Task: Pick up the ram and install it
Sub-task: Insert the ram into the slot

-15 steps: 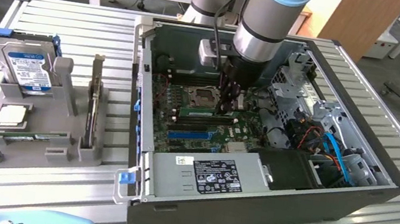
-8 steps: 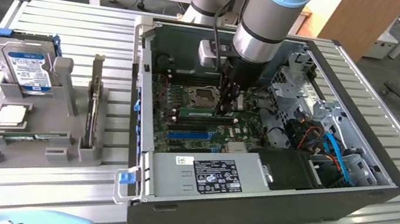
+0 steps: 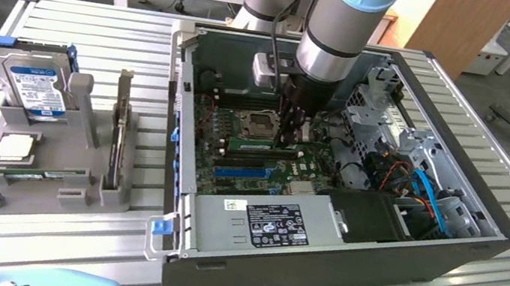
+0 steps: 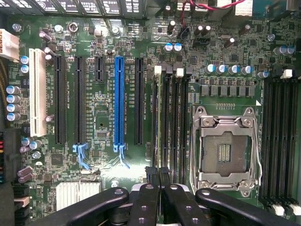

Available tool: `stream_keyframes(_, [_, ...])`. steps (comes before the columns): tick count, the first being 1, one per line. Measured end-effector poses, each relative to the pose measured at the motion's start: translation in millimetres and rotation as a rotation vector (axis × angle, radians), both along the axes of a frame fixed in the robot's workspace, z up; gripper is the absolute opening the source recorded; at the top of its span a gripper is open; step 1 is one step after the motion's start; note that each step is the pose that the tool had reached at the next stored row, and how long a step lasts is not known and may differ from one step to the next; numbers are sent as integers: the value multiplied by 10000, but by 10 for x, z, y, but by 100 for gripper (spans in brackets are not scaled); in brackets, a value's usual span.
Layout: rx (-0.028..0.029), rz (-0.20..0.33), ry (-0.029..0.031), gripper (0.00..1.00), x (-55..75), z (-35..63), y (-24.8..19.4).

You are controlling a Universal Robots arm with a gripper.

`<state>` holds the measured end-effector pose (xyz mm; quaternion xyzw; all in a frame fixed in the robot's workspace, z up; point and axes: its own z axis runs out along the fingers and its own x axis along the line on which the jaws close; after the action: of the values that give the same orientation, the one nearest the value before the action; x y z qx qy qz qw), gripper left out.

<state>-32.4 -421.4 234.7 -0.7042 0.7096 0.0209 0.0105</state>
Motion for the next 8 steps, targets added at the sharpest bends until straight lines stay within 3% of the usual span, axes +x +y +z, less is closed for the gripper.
stream_keyframes(8, [1, -2, -2, 11, -5, -1, 0])
